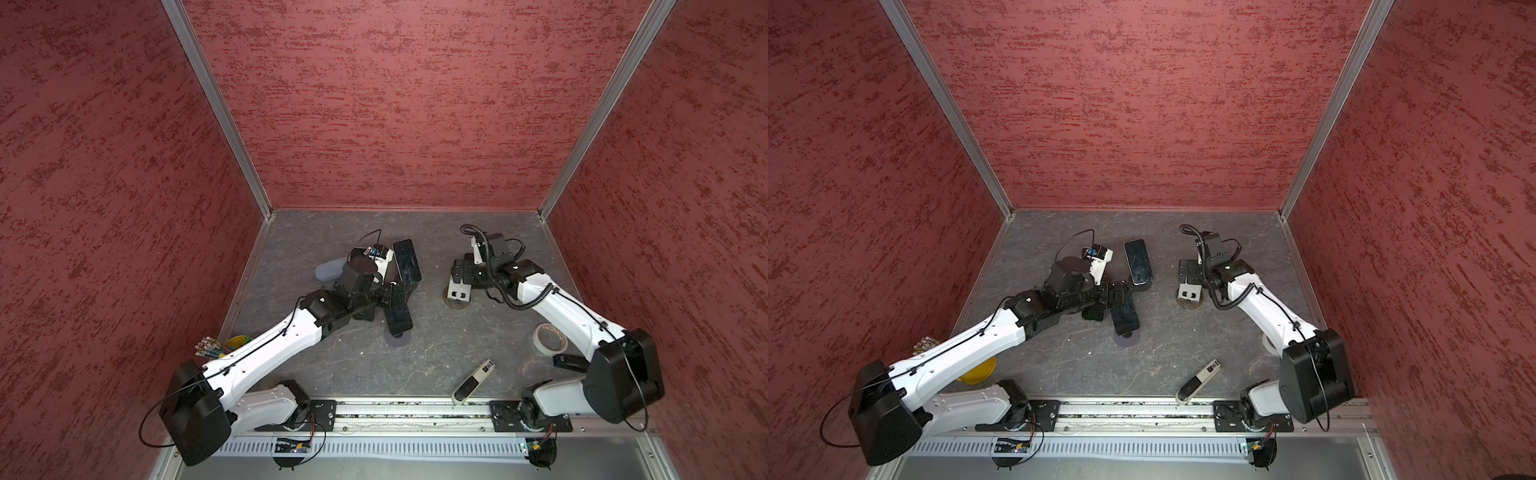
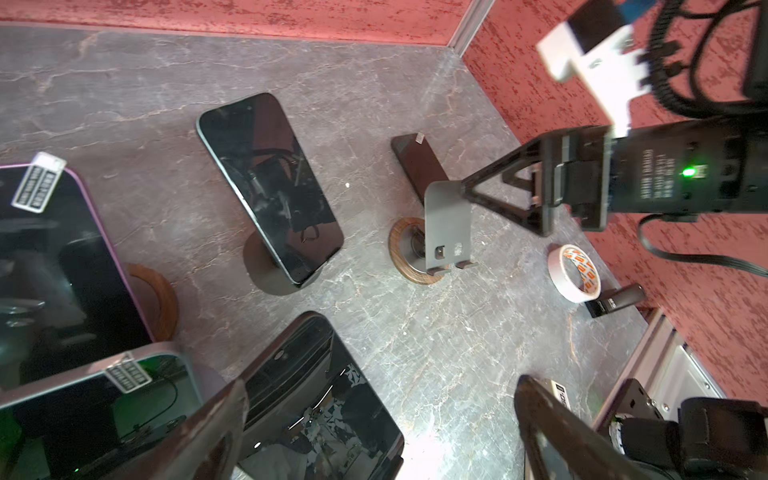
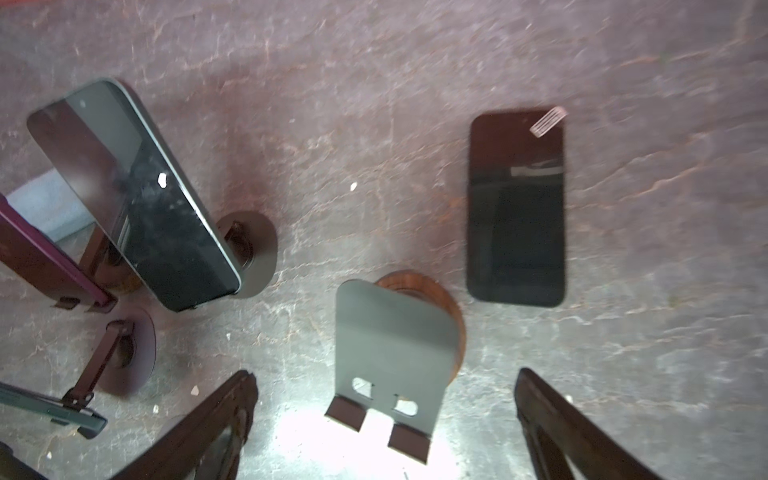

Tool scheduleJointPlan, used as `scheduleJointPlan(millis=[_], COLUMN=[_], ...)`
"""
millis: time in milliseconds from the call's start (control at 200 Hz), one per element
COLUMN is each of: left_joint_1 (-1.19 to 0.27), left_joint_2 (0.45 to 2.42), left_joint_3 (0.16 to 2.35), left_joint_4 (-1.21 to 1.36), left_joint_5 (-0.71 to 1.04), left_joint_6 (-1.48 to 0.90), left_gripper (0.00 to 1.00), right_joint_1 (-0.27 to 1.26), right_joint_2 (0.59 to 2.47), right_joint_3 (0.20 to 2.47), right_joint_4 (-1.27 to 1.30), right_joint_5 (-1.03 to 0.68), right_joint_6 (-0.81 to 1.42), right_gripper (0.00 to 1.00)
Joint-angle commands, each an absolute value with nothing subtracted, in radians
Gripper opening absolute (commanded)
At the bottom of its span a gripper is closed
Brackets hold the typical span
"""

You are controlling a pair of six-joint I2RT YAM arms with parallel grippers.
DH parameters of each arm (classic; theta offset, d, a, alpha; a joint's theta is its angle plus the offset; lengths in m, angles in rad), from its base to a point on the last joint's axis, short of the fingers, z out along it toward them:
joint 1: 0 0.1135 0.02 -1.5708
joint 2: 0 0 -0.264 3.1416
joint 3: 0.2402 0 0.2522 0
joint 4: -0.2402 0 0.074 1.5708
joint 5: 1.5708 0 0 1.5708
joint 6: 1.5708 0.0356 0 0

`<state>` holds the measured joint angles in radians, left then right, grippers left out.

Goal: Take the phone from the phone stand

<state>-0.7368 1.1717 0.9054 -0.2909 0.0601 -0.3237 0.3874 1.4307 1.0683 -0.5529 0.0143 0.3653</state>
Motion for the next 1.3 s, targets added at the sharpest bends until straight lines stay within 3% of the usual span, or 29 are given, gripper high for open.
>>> scheduleJointPlan(millis=[0, 311, 666, 1298], left_joint_1=[-0.753, -0.761, -0.764, -0.764], left_joint_2=[1.165, 1.123, 1.102, 1.088], left_joint_3=[0.935, 0.902, 0.876, 0.854], left_joint_4=[-0.284, -0.283, -0.278, -0.282], left_joint_5=[0.035, 0.008, -0.005, -0.024], left_joint_6=[-0.305, -0.313, -0.318, -0.311], left_gripper=[1.00, 1.00, 1.00, 0.99], right_joint_1=[0.418, 0.449, 0.465, 0.495], right_joint_2=[1.480, 1.525, 1.599, 1.705], right_joint_3=[1.065, 1.052, 1.093, 1.158], right_joint_4=[-0.560, -0.550, -0.520, -0.569], right_joint_5=[0.065, 0.196, 0.191, 0.238], right_joint_6=[0.414, 0.469, 0.506, 0.535], right_gripper=[0.99, 0.99, 0.98, 0.84])
